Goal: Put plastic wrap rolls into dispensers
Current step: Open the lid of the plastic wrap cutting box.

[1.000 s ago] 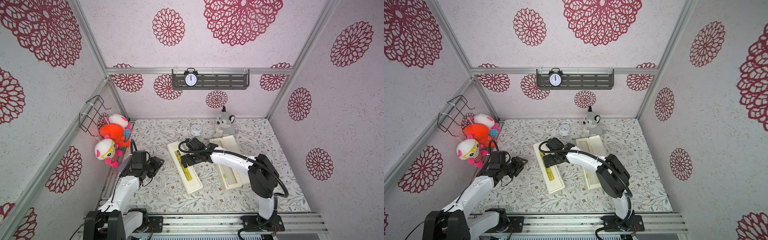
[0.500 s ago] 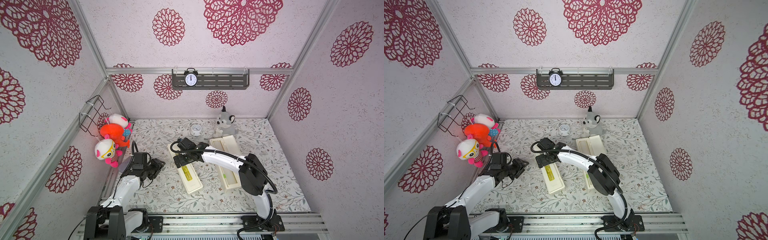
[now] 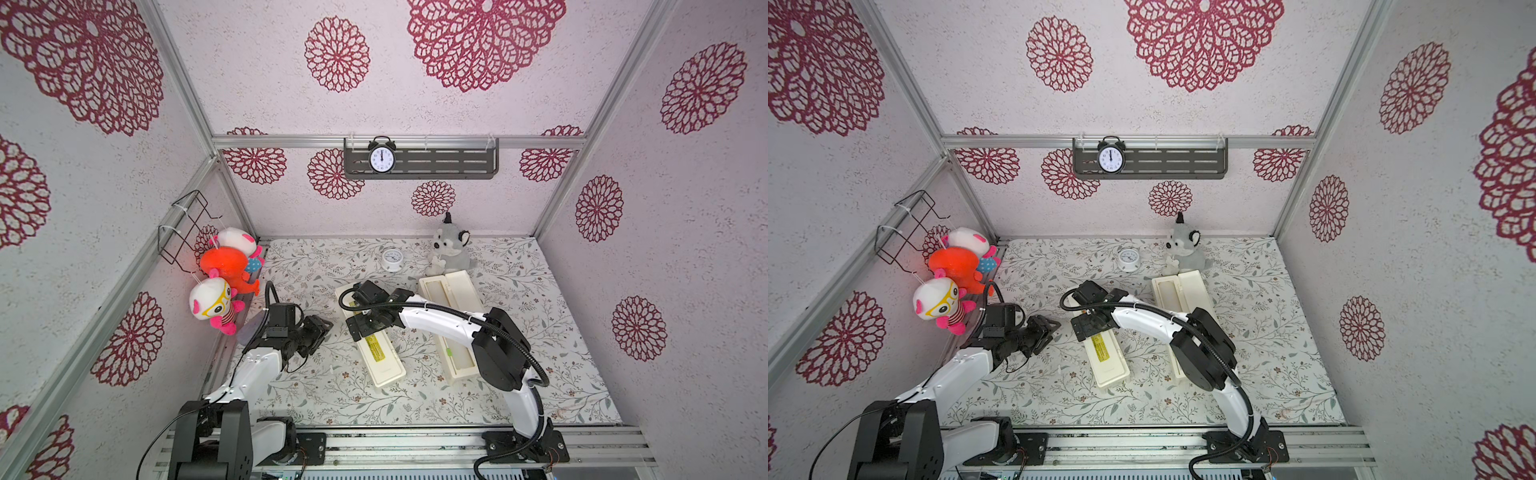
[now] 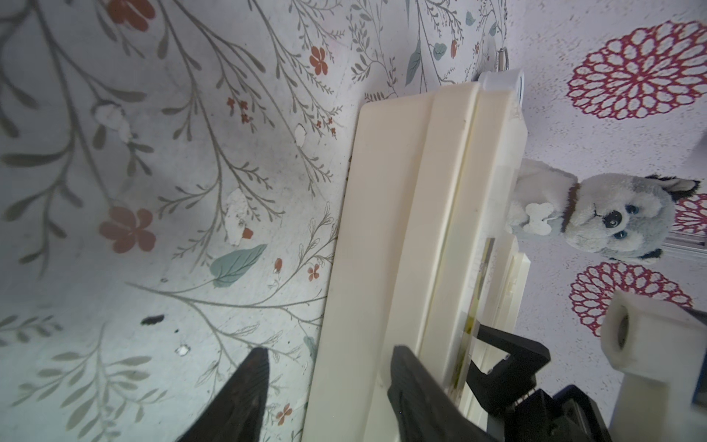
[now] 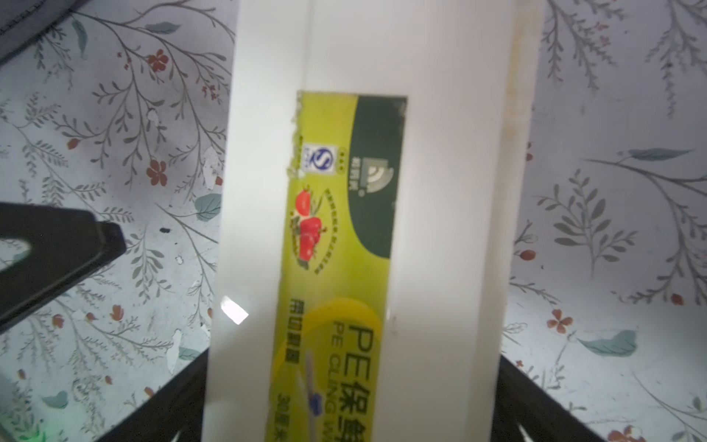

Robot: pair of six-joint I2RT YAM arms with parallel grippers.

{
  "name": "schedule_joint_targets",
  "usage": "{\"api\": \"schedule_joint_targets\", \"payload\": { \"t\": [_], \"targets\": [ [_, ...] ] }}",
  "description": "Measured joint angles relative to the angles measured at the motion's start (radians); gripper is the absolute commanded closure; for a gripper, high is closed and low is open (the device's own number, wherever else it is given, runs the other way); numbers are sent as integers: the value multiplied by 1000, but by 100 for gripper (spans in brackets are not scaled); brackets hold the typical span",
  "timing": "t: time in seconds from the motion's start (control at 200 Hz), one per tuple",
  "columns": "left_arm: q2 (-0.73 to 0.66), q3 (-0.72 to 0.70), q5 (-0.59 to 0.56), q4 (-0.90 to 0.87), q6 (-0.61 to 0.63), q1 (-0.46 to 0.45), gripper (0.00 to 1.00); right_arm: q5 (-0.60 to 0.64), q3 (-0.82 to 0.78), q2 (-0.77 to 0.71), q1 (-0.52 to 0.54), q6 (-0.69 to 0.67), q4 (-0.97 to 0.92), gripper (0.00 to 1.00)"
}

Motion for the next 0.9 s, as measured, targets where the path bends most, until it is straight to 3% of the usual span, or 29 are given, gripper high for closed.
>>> {"api": "schedule_joint_targets", "payload": {
  "t": [0.485, 0.711, 0.901],
  "targets": [
    [150, 1, 82, 229, -95, -82, 41, -234, -133, -76, -69, 57, 147, 3],
    [221, -1, 95, 345, -148, -127, 35, -270, -150, -84, -79, 80, 172, 1],
    [272, 0, 93, 378, -165, -157, 34, -223, -101, -84, -69, 58, 92, 1]
  ]
}}
